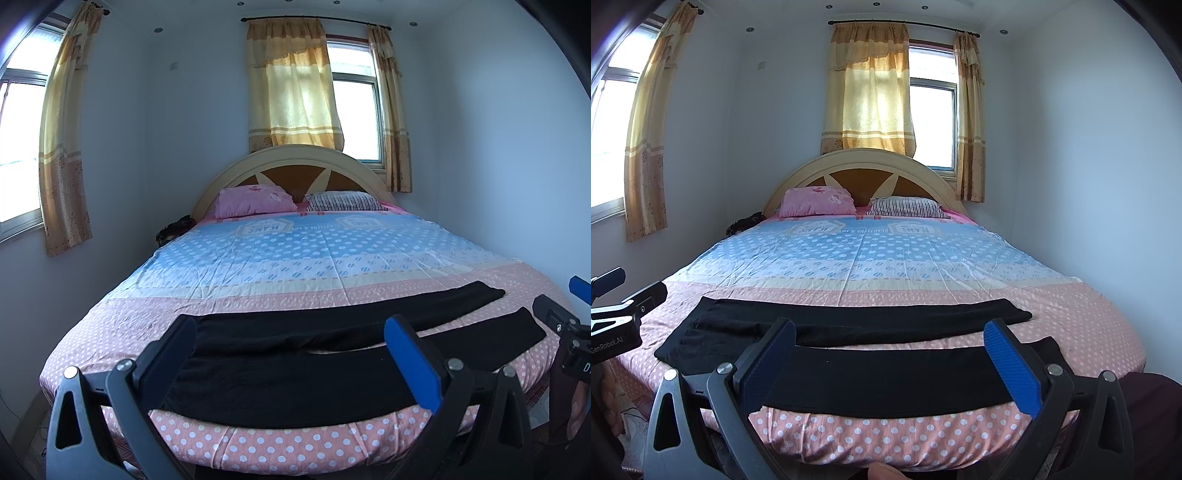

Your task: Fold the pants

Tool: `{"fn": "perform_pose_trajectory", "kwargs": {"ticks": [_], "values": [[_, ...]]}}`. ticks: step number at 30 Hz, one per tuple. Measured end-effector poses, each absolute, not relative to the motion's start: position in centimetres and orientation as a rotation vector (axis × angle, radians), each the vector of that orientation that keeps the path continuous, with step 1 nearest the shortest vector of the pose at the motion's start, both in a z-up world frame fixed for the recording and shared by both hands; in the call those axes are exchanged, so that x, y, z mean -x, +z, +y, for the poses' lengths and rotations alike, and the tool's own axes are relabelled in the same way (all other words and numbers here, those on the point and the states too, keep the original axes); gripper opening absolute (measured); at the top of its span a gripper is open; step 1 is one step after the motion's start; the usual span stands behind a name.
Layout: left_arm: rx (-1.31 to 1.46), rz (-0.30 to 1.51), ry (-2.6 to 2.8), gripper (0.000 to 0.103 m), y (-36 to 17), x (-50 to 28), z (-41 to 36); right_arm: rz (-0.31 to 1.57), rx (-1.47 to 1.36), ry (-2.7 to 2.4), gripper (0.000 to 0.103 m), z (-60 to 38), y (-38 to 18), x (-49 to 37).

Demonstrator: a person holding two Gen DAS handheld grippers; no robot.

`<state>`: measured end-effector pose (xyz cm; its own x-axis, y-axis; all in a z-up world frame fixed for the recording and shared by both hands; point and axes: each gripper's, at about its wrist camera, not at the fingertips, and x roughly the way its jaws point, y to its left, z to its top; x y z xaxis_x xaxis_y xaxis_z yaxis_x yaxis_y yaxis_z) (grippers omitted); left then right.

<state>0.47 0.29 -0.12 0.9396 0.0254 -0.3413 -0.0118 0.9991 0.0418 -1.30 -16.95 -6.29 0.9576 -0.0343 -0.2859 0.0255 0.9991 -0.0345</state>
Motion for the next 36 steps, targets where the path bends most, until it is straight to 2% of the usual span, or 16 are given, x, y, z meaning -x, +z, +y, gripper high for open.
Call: {"fn": "perform_pose_trajectory", "kwargs": {"ticks": [36], "values": [[-0.037, 0.362, 0.027, 0.103, -0.6, -1.1, 1.7, 0.312, 0.039, -0.035, 0.102, -16.9, -6.8, 0.6]]}}
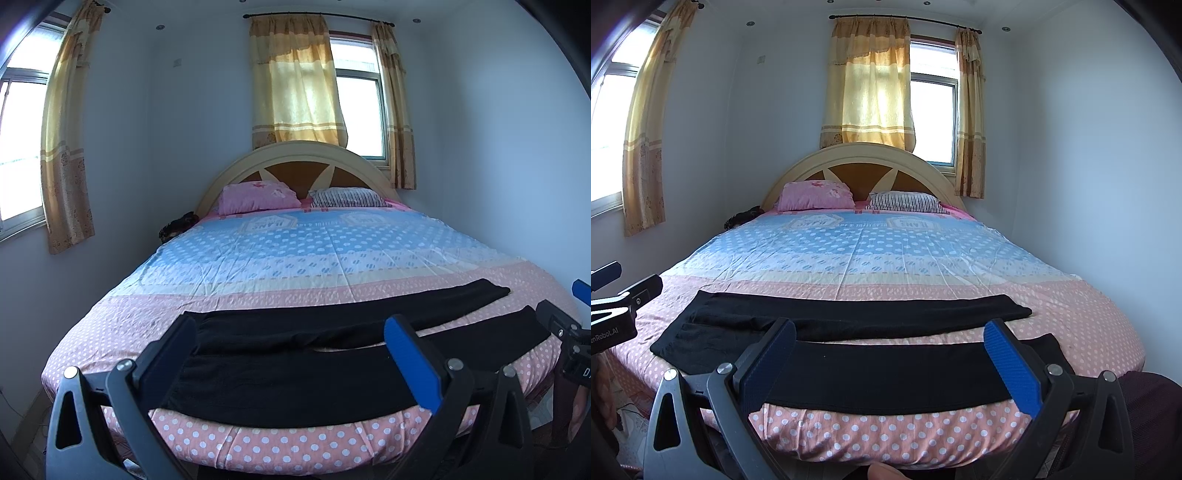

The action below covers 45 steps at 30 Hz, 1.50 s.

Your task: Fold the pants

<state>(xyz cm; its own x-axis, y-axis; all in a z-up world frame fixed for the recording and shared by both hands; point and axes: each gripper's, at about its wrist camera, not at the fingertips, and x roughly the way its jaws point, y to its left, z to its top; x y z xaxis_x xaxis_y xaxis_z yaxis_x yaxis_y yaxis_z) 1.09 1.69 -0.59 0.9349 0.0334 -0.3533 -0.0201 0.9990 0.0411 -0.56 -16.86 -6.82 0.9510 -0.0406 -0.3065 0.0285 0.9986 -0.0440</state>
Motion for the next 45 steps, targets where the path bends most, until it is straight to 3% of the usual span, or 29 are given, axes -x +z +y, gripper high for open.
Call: {"fn": "perform_pose_trajectory", "kwargs": {"ticks": [20, 26, 34, 35, 40, 43, 45], "values": [[-0.042, 0.375, 0.030, 0.103, -0.9, -1.0, 1.2, 0.328, 0.049, -0.014, 0.102, -17.1, -7.3, 0.1], [-0.047, 0.390, 0.029, 0.103, -1.4, -1.6, 1.1, 0.417, 0.034, 0.033, 0.102, -17.6, -8.6, -1.9], [-0.058, 0.512, 0.095, 0.103, -5.6, -8.1, 5.9, 0.517, -0.011, 0.064, 0.100, -20.7, -12.4, -5.9], [-0.033, 0.551, 0.133, 0.103, -6.4, -9.6, 7.9, 0.525, -0.017, 0.061, 0.099, -21.2, -12.8, -6.4], [0.130, 0.635, 0.250, 0.103, -9.0, -14.7, 17.2, 0.605, -0.025, 0.067, 0.070, -23.5, -14.9, -9.5], [0.111, 0.682, 0.282, 0.102, -10.2, -17.3, 19.7, 0.646, -0.019, 0.022, 0.063, -25.6, -16.0, -11.7], [0.055, 0.712, 0.289, 0.095, -11.0, -19.4, 21.0, 0.672, -0.025, -0.010, 0.061, -27.4, -16.5, -13.2]]}}
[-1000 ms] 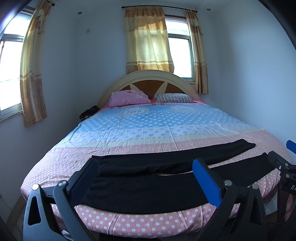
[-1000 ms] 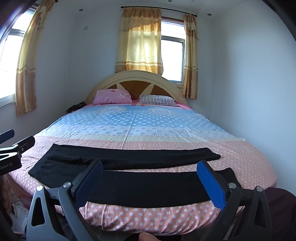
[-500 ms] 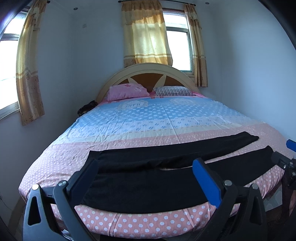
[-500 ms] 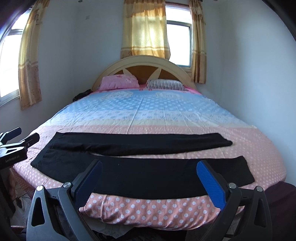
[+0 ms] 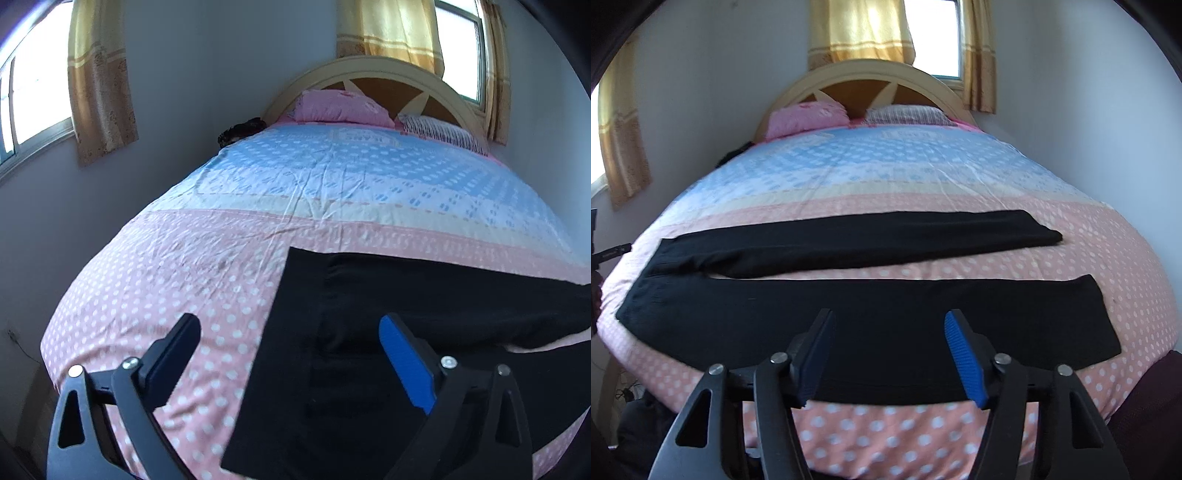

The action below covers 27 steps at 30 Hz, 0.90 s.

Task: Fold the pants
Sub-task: 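Lower both tools onto the black pants' end and close the left tool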

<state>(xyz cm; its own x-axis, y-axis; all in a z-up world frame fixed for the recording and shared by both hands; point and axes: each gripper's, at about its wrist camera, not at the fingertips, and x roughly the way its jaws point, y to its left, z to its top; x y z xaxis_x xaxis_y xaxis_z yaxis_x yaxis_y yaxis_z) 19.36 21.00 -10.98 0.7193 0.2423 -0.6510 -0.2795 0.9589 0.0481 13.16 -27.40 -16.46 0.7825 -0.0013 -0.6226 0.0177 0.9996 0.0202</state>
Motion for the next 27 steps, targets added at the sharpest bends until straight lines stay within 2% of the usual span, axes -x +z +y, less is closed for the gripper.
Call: {"fn": "perform_pose_trajectory", "kwargs": {"ticks": [3, 5, 6, 8, 15, 17, 19, 20, 27], "values": [[0.057, 0.746, 0.243, 0.088, -11.9, -22.3, 22.7, 0.689, -0.050, -0.059, 0.061, -29.8, -16.5, -15.1], [0.063, 0.756, 0.207, 0.080, -12.4, -24.5, 23.4, 0.695, -0.072, -0.084, 0.061, -31.3, -16.3, -16.3], [0.057, 0.765, 0.195, 0.079, -12.7, -25.5, 23.5, 0.696, -0.082, -0.096, 0.061, -32.0, -16.2, -16.9], [0.061, 0.782, 0.150, 0.070, -13.4, -27.7, 23.7, 0.694, -0.094, -0.112, 0.061, -33.2, -15.9, -17.9], [0.019, 0.896, 0.092, 0.055, -16.9, -33.6, 24.2, 0.698, -0.095, -0.152, 0.061, -35.4, -16.1, -20.7], [0.012, 0.934, 0.083, 0.043, -17.9, -34.4, 24.5, 0.705, -0.096, -0.164, 0.061, -36.0, -16.4, -21.3], [0.041, 0.929, 0.063, 0.041, -18.2, -34.8, 24.9, 0.710, -0.103, -0.169, 0.061, -36.7, -16.6, -21.9], [0.059, 0.923, 0.045, 0.037, -18.2, -34.8, 25.0, 0.712, -0.118, -0.170, 0.061, -37.2, -16.6, -22.2], [0.097, 0.907, 0.022, 0.035, -18.4, -34.5, 25.6, 0.719, -0.200, -0.183, 0.061, -40.4, -15.8, -23.9]]}}
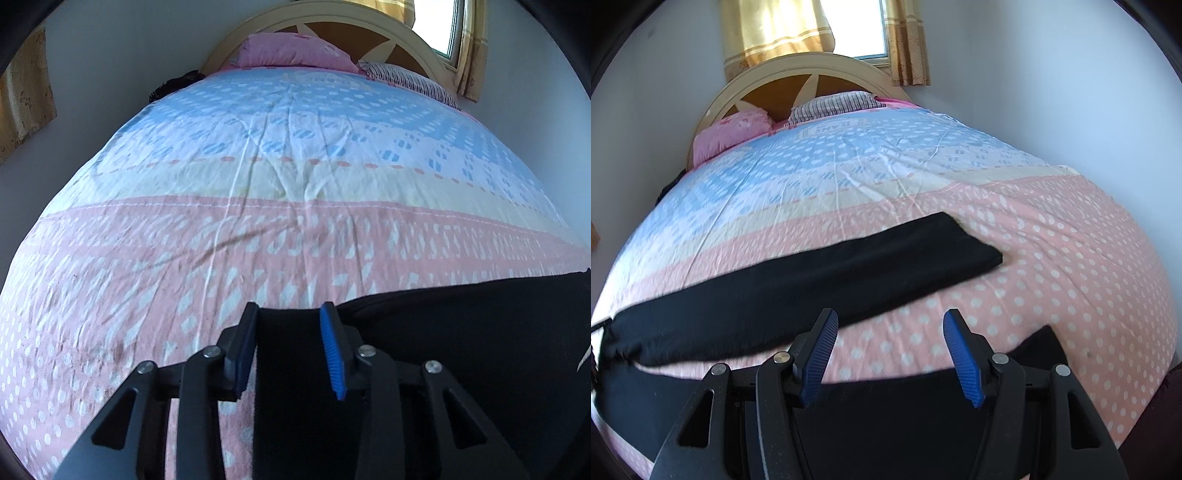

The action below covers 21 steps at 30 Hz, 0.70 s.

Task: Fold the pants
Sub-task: 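Lower both tools onto the black pants' end and close the left tool, then close the right tool on the pants end while the left tool keeps holding it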

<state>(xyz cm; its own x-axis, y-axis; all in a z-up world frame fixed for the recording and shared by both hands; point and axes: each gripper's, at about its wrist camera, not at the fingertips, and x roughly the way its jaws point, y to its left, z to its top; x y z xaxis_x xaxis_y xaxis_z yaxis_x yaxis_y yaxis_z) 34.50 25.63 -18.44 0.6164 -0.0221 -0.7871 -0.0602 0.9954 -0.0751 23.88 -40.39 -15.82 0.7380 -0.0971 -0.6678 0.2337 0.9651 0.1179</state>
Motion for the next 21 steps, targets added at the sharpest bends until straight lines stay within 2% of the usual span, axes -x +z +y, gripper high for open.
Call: {"fn": "perform_pose_trajectory", "kwargs": {"ticks": [3, 5, 10, 12, 14, 21], "values": [[0.102, 0.896, 0.018, 0.031, -18.3, -34.1, 25.8, 0.741, -0.221, -0.189, 0.061, -41.8, -15.8, -24.6], [0.102, 0.900, 0.031, 0.036, -18.4, -34.1, 25.9, 0.753, -0.240, -0.200, 0.061, -43.0, -15.9, -25.3], [0.104, 0.913, 0.024, 0.036, -18.5, -34.5, 26.0, 0.798, -0.282, -0.240, 0.061, -46.5, -16.3, -27.7], [0.081, 0.914, 0.008, 0.031, -18.5, -34.6, 25.7, 0.809, -0.296, -0.260, 0.061, -48.2, -16.3, -28.9], [0.049, 0.908, -0.009, 0.018, -18.3, -34.5, 25.3, 0.821, -0.309, -0.270, 0.061, -49.6, -16.5, -30.2], [-0.034, 0.908, 0.016, 0.016, -18.5, -35.0, 24.2, 0.871, -0.358, -0.225, 0.061, -52.2, -17.9, -36.6]]}}
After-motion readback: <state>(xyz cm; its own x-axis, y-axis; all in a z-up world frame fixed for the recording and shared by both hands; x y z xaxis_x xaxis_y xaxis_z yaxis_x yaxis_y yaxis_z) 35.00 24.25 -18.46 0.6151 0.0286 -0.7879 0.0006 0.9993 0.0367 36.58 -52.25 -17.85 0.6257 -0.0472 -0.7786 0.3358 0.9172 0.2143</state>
